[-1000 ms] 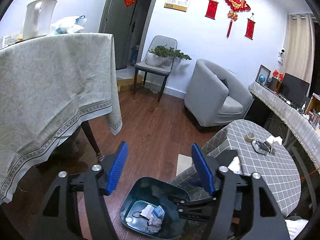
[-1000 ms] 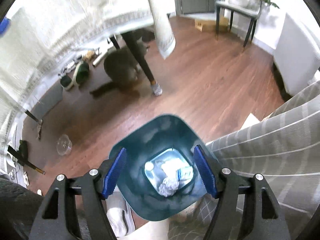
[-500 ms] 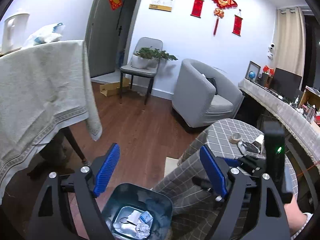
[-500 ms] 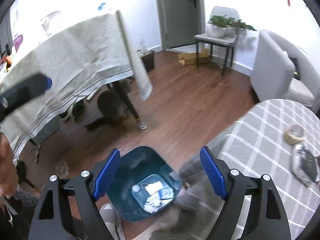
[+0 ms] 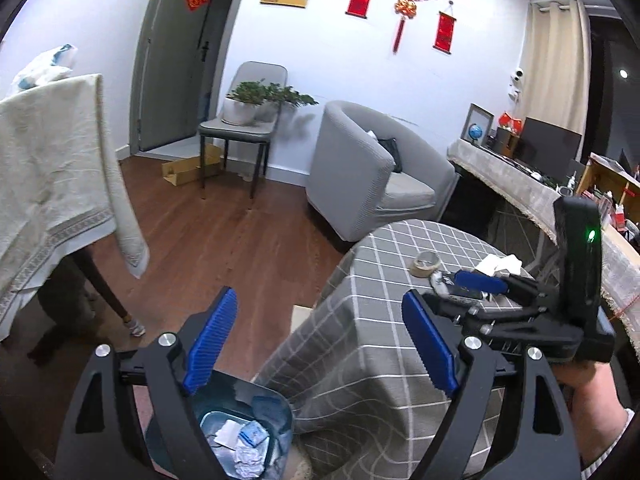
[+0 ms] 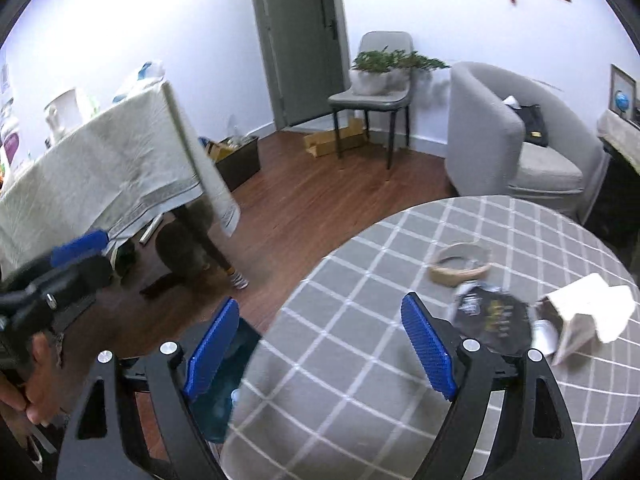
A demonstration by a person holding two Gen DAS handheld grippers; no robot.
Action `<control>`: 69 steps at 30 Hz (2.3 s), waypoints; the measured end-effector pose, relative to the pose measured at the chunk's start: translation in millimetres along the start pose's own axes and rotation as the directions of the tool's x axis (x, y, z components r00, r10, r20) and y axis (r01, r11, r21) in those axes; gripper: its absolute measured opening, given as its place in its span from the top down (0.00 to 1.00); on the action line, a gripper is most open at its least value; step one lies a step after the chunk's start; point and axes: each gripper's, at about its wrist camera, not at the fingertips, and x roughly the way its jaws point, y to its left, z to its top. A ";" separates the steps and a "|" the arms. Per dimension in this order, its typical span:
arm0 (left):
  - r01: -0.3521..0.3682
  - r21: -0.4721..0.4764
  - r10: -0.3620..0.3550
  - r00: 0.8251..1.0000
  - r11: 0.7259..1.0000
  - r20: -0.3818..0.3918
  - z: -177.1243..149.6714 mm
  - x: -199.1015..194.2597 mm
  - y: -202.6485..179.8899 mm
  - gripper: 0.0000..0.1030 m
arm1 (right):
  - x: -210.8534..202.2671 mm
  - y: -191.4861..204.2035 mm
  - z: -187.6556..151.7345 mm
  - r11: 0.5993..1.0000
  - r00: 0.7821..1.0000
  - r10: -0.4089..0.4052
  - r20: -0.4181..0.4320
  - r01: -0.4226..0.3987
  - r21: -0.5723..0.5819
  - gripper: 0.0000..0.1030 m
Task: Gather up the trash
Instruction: 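Move both tools back over the table toward the remaining items, then grasp the white paper tissue box with the right gripper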
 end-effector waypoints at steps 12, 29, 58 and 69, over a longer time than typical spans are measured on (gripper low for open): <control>0.060 0.037 -0.058 0.998 0.998 -0.038 -6.5 31.5 -45.5 0.16 | -36.3 -62.2 -3.5 0.995 0.995 -0.086 0.042 0.084 0.051 0.18; 0.123 0.070 -0.114 0.987 0.990 -0.110 -12.1 85.0 -108.9 0.10 | -59.1 -122.4 -11.5 0.984 0.984 -0.177 0.034 0.178 -0.029 0.07; 0.108 0.130 -0.076 0.970 0.986 -0.231 -18.8 138.3 -158.7 0.09 | -19.3 -189.5 -8.0 0.994 0.993 -0.100 -0.063 0.097 -0.055 0.04; 0.108 0.153 -0.053 0.945 0.982 -0.322 -22.7 163.3 -172.1 0.09 | -6.7 -195.8 -9.4 0.999 0.997 -0.037 -0.070 0.036 -0.013 0.24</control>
